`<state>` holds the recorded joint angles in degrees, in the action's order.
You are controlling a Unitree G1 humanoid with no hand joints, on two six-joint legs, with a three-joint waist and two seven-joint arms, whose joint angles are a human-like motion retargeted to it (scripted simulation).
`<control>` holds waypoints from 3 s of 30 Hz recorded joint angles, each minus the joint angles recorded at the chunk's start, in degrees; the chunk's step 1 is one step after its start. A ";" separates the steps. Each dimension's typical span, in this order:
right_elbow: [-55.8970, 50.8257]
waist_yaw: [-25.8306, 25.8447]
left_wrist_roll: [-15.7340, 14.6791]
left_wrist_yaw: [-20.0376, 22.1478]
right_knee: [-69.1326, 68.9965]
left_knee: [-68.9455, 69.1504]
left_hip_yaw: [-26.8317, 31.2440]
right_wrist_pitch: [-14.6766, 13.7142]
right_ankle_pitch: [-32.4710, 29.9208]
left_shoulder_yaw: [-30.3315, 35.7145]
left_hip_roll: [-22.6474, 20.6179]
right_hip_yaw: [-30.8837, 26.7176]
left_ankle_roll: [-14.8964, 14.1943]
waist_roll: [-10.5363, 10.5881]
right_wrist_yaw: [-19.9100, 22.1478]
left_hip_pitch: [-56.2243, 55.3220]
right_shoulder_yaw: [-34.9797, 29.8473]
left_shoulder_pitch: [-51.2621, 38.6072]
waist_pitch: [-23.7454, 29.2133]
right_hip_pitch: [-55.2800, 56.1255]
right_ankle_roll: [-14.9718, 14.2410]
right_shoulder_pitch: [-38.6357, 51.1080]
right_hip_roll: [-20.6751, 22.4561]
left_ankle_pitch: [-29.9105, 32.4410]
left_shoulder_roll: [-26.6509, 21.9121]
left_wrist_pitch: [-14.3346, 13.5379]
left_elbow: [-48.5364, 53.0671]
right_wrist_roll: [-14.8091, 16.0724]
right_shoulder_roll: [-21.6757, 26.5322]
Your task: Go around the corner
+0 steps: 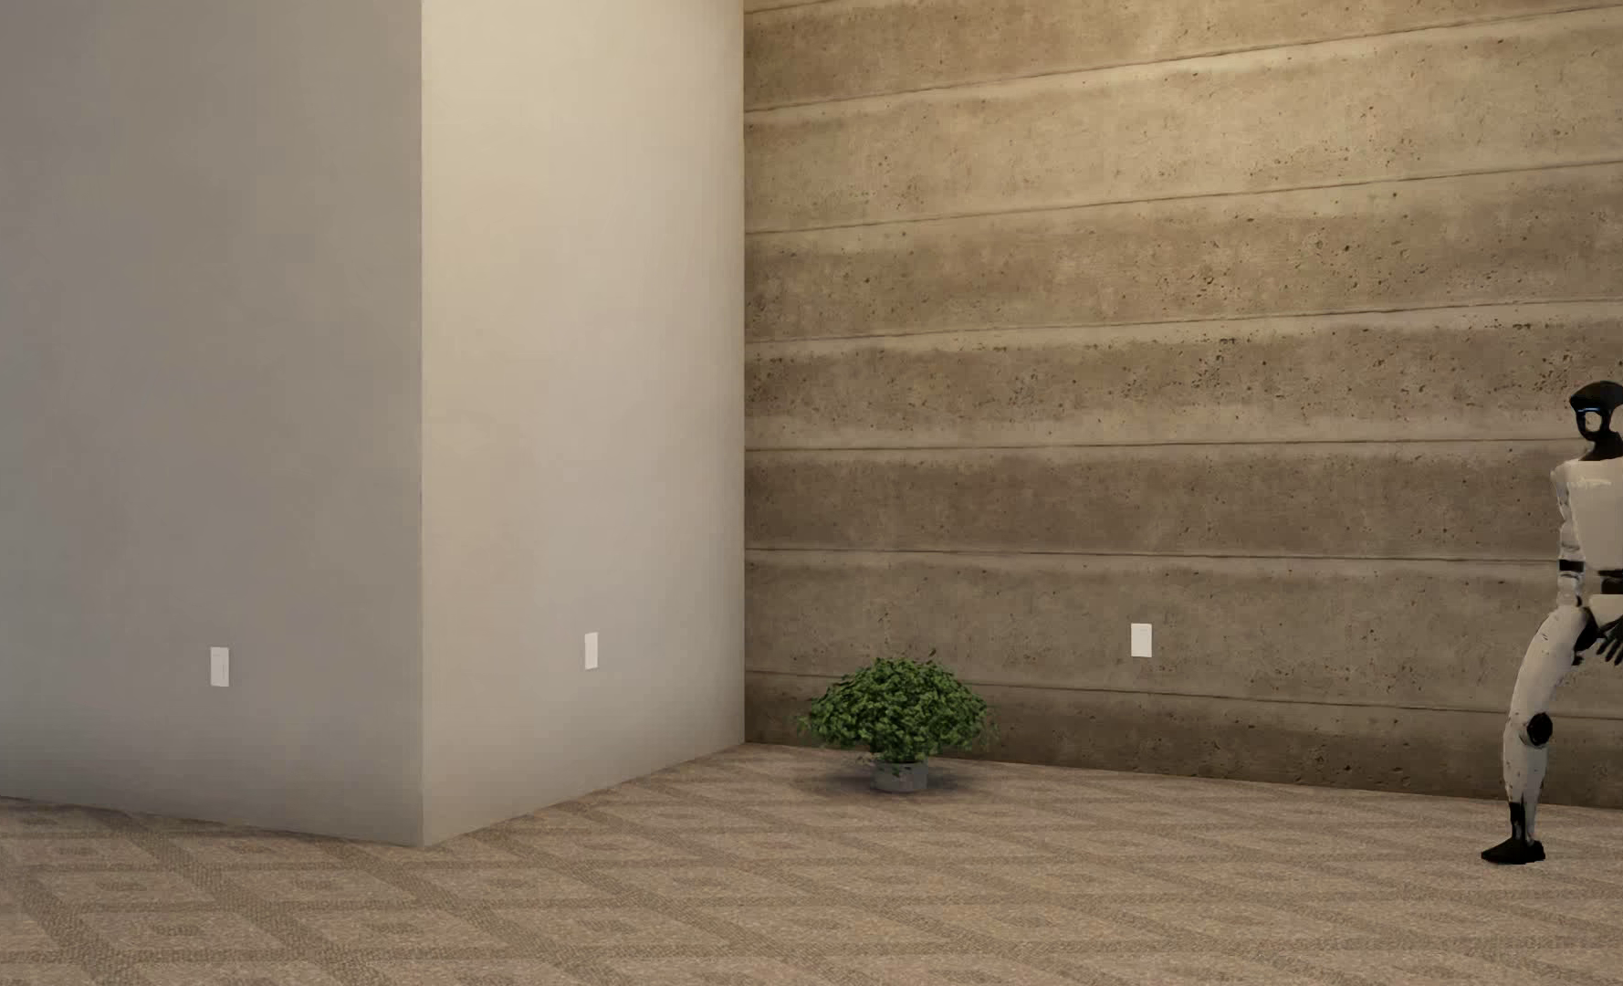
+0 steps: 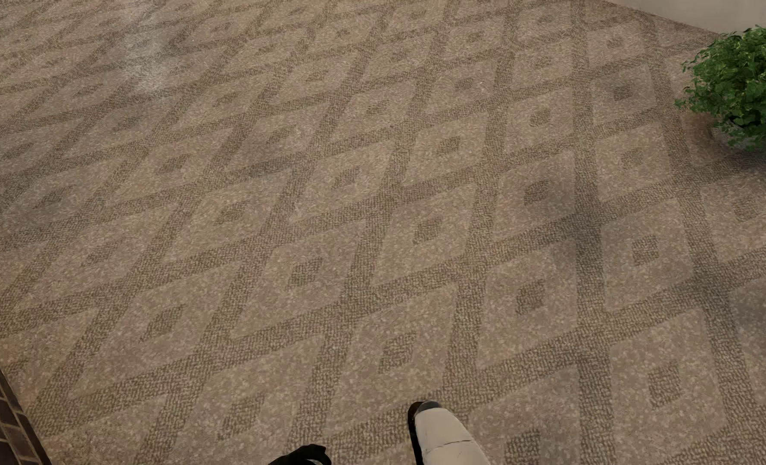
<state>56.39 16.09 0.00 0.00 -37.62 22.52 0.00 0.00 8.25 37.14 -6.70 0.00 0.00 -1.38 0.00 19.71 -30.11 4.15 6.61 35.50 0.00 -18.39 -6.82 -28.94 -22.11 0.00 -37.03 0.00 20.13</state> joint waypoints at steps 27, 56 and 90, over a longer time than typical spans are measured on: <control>-6.14 -7.95 0.00 0.00 -29.35 6.79 0.00 0.00 7.45 -1.68 -3.12 0.00 0.00 -2.65 0.00 -19.83 4.29 8.33 -0.56 -18.58 0.00 0.38 0.41 22.45 -0.64 0.00 -9.78 0.00 0.53; -7.98 -12.48 0.00 0.00 -44.84 11.38 0.00 0.00 4.97 -5.29 -5.70 0.00 0.00 -9.00 0.00 -30.29 6.13 10.76 -2.01 -23.99 0.00 -1.20 -0.11 29.95 0.05 0.00 -16.45 0.00 1.15; -3.21 -3.22 0.00 0.00 -12.76 1.18 0.00 0.00 7.33 -11.94 -0.77 0.00 0.00 -5.06 0.00 -8.66 5.21 1.59 -0.62 -11.28 0.00 -4.30 0.81 13.91 -4.44 0.00 -8.66 0.00 3.73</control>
<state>53.18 12.87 0.00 0.00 -50.38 23.70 0.00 0.00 15.59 25.21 -7.47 0.00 0.00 -6.43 0.00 11.05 -24.90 5.74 5.99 24.22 0.00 -22.69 -6.01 -15.03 -26.55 0.00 -45.69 0.00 23.86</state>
